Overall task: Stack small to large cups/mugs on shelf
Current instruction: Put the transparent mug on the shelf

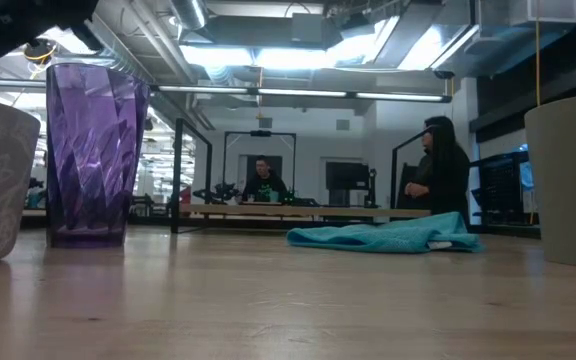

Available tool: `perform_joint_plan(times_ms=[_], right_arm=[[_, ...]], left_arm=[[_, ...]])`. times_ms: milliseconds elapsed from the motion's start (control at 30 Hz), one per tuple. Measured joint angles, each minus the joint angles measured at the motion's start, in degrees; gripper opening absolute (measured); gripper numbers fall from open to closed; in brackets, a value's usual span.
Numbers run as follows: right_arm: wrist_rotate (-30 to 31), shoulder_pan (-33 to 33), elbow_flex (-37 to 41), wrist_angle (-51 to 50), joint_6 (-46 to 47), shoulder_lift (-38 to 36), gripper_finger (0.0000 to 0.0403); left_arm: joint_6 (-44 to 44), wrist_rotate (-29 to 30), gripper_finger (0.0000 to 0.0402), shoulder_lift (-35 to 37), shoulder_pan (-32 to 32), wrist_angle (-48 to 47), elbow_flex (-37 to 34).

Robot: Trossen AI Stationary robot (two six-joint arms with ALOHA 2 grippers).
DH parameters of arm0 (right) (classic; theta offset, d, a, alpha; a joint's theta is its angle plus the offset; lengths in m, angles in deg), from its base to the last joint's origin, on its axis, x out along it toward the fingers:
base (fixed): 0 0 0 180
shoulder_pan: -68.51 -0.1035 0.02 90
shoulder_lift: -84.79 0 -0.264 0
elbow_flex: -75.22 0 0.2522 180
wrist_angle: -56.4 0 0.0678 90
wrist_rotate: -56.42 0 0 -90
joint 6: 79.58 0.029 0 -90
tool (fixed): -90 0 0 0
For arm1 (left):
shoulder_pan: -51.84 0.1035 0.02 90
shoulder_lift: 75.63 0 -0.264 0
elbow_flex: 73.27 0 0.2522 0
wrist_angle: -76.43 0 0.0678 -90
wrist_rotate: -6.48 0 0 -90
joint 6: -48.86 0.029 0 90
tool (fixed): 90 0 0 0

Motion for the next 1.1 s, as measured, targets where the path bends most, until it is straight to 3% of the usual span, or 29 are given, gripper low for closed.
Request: perform_joint_plan(times_ms=[233, 400, 567, 633, 833, 1100], right_arm=[[-0.6, -0.8, 0.0, 5.4, 5.2, 5.6, 0.0054], [0.2, -2.3, 0.0, 7.4, 9.2, 9.0, 0.0054], [21.6, -5.8, 0.0, 6.2, 19.5, 9.1, 0.0054], [25.4, -7.7, 0.0, 4.5, 22.5, 8.5, 0.0054], [12.0, -13.2, 0.0, -4.3, 34.7, 8.8, 0.0054], [13.9, -21.5, 2.4, -16.8, 53.7, 8.7, 0.0054]], left_arm=[[-4.6, -16.6, 0.0011, 0.0, 0.0, -2.6, 0.0], [-7.9, -22.5, 0.0011, 0.0, 0.0, -3.6, 0.0], [-10.7, -24.8, 0.0012, 0.0, 0.0, -5.6, 0.0], [-11.1, -25.3, 0.0011, 0.0, 0.0, -5.8, 0.0], [-11.2, -26.4, 0.0011, 0.0, 0.0, -6.9, 0.0], [-11.2, -26.4, 0.0011, 0.0, 0.0, -7.9, 0.0]])
